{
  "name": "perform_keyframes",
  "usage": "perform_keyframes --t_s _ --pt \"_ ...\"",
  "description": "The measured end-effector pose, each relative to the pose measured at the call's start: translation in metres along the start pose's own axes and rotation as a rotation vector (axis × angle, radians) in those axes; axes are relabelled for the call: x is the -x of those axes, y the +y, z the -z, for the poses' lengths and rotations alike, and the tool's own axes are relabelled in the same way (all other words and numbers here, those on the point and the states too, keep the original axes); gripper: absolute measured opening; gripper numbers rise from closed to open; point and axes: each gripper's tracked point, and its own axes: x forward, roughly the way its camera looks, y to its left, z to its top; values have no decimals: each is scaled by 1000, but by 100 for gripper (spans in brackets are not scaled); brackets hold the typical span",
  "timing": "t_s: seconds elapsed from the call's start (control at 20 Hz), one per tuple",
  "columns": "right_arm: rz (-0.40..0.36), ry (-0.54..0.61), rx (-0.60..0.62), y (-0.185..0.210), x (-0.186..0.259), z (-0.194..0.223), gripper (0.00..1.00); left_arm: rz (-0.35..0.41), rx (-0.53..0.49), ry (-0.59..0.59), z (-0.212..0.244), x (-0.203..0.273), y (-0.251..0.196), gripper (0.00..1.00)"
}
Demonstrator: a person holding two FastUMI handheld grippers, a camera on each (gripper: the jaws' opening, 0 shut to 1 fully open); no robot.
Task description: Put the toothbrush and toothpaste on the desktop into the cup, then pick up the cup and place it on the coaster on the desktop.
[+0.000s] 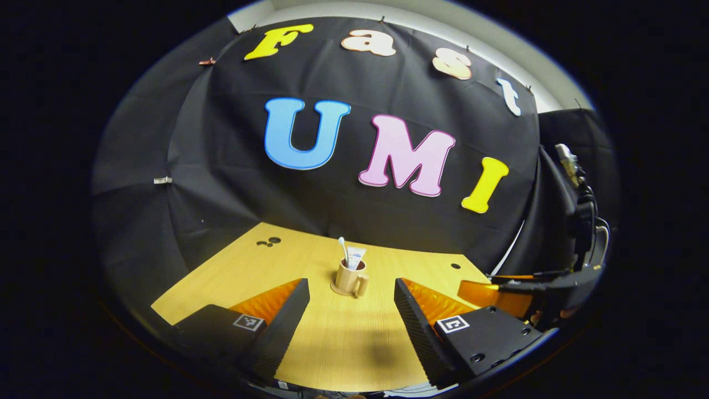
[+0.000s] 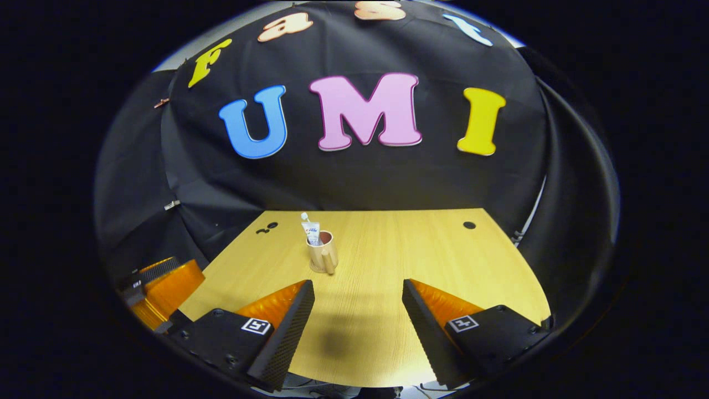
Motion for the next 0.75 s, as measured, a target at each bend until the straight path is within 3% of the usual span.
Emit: perform_keyframes --t_s 0.25,0.5,0.75 --pt "45 -65 9 7 46 21 98 42 -85 -68 -2 30 -11 98" --pt "78 -47 -36 16 64 50 98 81 -114 -32 11 43 -4 98" --pt "106 -68 -65 8 67 49 98 76 -108 -2 20 48 7 98"
